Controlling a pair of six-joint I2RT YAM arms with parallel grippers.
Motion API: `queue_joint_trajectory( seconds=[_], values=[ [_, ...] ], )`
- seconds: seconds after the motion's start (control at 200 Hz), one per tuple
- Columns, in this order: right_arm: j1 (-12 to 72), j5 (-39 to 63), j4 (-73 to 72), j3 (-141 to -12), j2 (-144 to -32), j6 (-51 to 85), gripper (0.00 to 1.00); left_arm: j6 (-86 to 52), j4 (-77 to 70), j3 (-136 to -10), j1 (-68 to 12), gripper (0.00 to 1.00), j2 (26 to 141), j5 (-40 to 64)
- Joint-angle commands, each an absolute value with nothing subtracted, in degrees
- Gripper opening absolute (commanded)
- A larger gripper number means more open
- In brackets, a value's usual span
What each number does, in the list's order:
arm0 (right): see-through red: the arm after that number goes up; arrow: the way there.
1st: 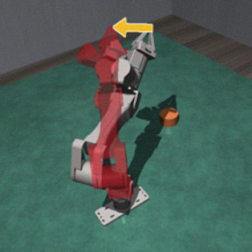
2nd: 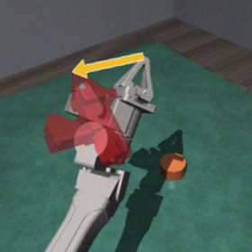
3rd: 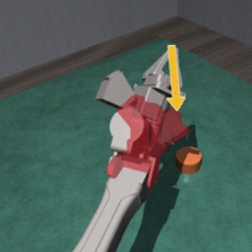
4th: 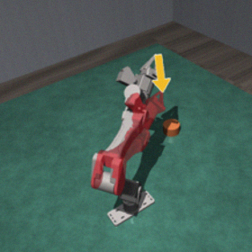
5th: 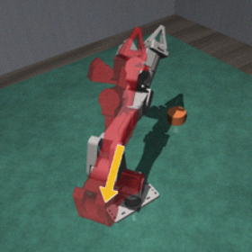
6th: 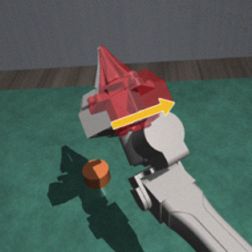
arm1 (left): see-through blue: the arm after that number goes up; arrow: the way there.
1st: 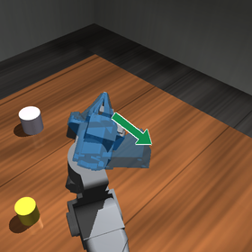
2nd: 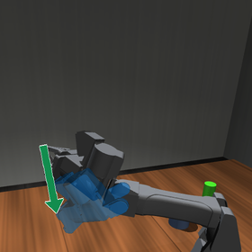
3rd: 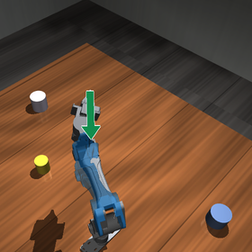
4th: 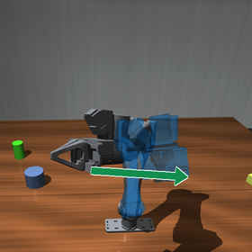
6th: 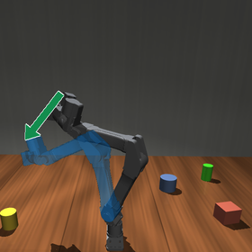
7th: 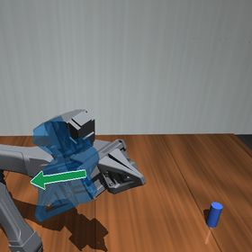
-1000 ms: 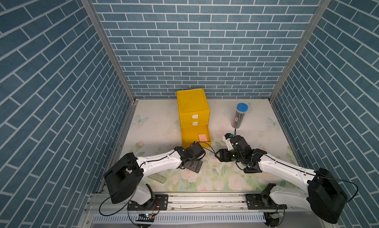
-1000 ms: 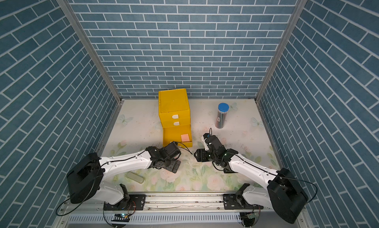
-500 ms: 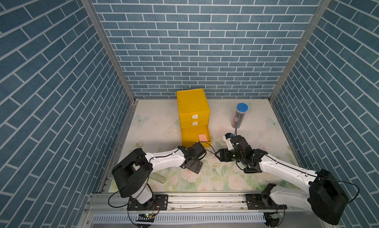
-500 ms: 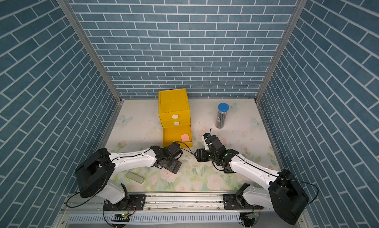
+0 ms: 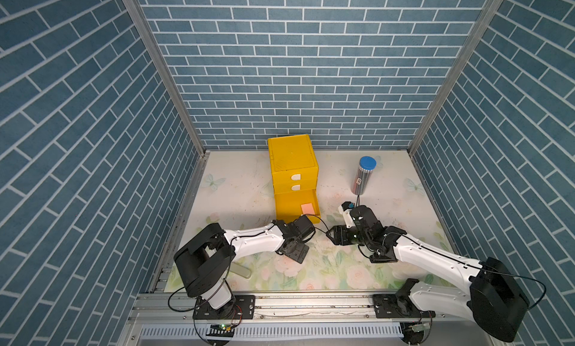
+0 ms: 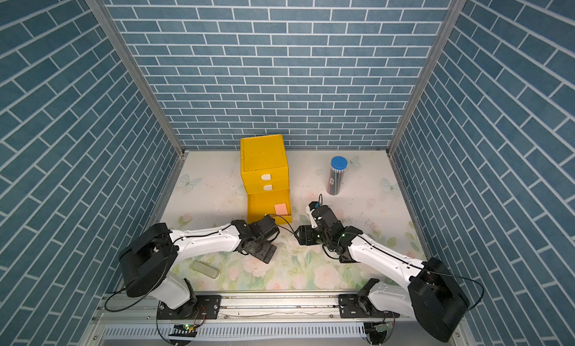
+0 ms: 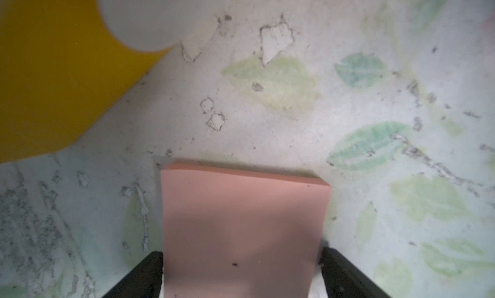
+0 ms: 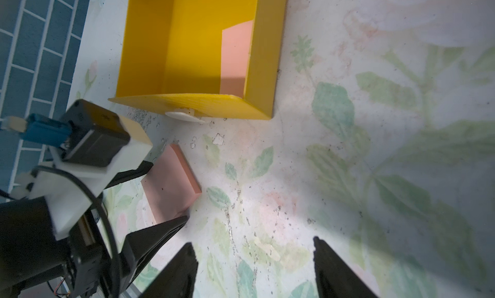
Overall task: Please put the sticky notes in the drawer by color
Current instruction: Pick up the sticky notes from the center of the board, then place the sticky notes in the drawer.
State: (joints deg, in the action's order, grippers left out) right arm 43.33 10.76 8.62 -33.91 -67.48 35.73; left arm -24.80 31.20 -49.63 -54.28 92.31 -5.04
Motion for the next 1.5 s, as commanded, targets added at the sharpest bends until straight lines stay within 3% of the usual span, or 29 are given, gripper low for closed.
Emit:
queue_joint_trajectory(
  seconds=[0.0, 0.37, 1.13, 1.495],
  values=[
    [43.2, 9.8, 9.8, -34.7, -66.4, 34.9, 0.71, -24.4, 31.3, -47.5, -54.6, 0.96, 95.1, -5.0],
    [43.2, 9.9, 9.4, -34.7, -66.9, 34.8, 0.71, -25.4, 31.7, -46.5, -54.8, 0.79, 94.8, -5.2],
    [43.0, 8.7, 9.5, -34.4, -65.7, 34.6, 0.71, -29.5, 39.5, -61.1, -54.1, 0.75, 84.5, -10.9],
    [43.0, 9.5, 10.1, -34.5, -65.1, 34.8, 0.71, -26.1, 37.2, -69.6, -46.8, 0.76, 92.2, -17.6]
  ],
)
